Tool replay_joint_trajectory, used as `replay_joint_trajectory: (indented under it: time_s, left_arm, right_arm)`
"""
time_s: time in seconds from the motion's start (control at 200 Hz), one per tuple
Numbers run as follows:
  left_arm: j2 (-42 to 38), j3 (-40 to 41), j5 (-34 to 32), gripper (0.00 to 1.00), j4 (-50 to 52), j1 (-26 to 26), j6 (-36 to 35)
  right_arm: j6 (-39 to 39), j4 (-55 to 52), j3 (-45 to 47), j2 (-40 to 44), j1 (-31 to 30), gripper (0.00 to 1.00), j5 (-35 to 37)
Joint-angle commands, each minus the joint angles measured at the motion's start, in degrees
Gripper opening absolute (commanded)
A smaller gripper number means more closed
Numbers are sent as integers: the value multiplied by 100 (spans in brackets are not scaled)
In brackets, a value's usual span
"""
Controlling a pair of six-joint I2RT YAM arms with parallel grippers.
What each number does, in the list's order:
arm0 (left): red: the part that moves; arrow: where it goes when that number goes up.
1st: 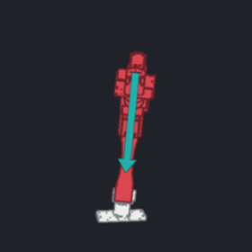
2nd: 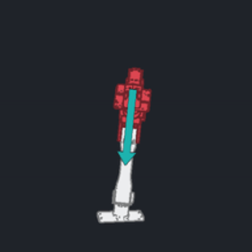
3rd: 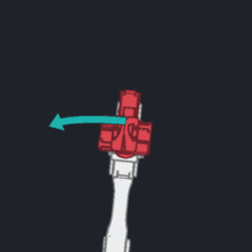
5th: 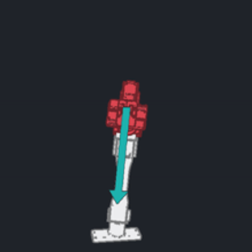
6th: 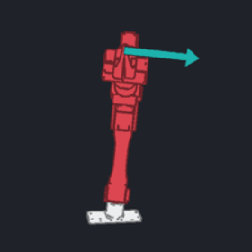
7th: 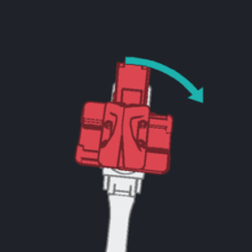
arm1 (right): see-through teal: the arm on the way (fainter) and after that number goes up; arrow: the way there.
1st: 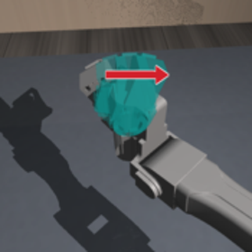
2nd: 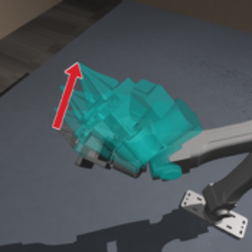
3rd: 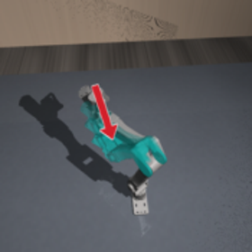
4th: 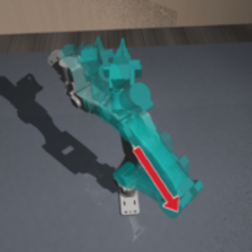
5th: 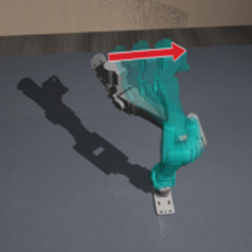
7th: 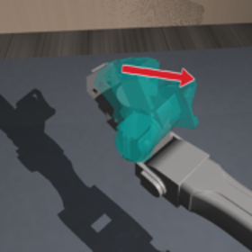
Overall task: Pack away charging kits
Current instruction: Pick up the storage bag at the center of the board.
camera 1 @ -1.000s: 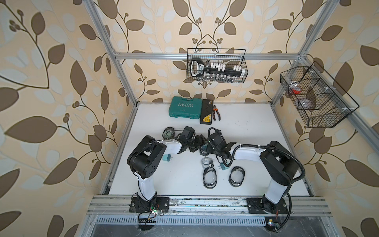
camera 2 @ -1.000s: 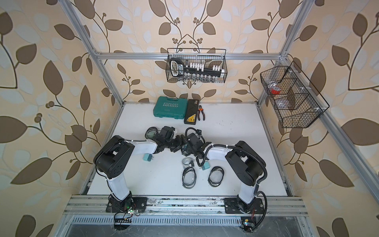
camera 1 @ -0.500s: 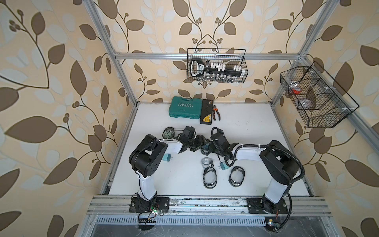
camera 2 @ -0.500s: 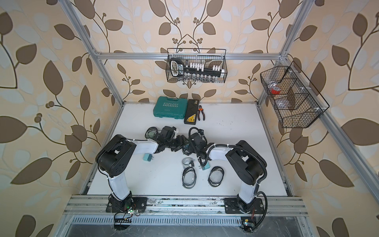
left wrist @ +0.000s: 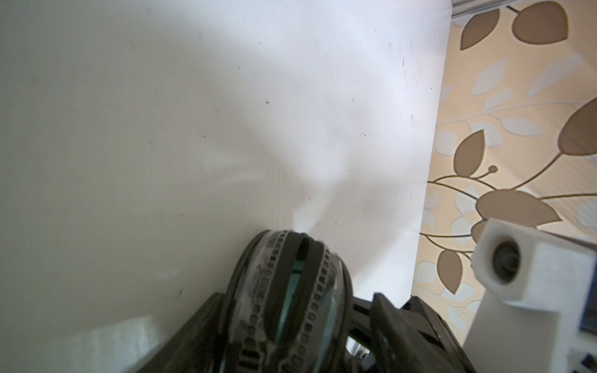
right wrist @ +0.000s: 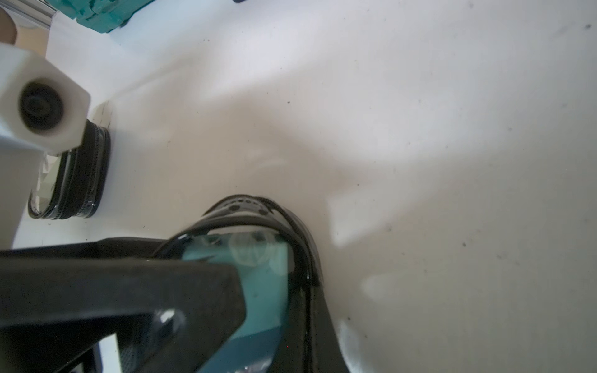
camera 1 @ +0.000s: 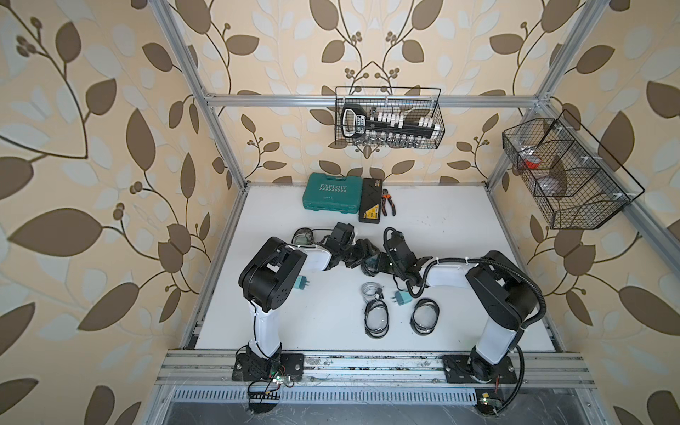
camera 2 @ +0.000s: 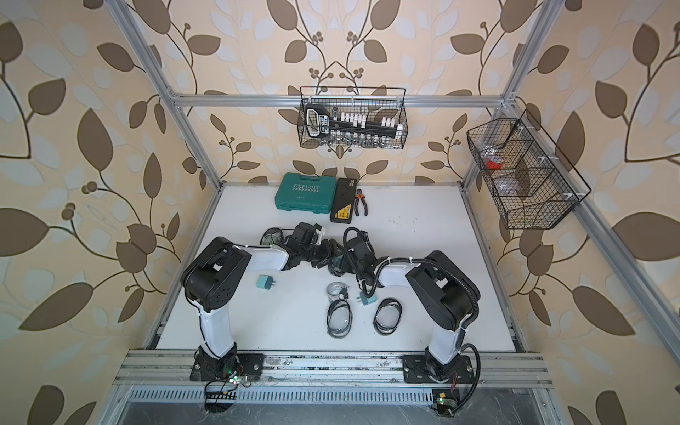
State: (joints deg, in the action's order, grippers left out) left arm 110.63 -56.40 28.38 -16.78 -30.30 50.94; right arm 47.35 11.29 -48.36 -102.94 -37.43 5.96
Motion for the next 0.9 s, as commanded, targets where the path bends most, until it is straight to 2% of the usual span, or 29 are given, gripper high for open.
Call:
replay_joint_trajectory:
  time_s: [0.0,0.315,0.375,0.43,0.5,0.57,0.705,0.895]
  left_arm:
    - [561,168,-263,66,1160,-42,-154]
    - [852,-20,-324,52,1455,-46,-299]
    - [868,-37,-337,54,1496,-41,-321]
    - [882,-72,-359,65,1578,-51,-343]
    - [886,-90,-360,69,1624,-65,-387]
    - [892,-104,-368,69,1654,-88,-428]
    - [962,-147,-353,62,1746,-123,-513]
    - [1026,-103,-452,63,1853,-168,-607]
  right_arm:
    - [-143,-236,172,-133,8,0,-110]
    - [-178,-237,134,-77,8,0,-127]
    - [-183,-237,126,-69,7,0,-130]
    - [-190,-245,119,-70,8,0,-130]
    - [-191,-266,105,-69,8,0,-129]
    - [-191,-268,91,-73,8,0,-121]
    - [-192,-308,57,-94,8,0,-130]
    - [-183,-320,60,-58,8,0,-130]
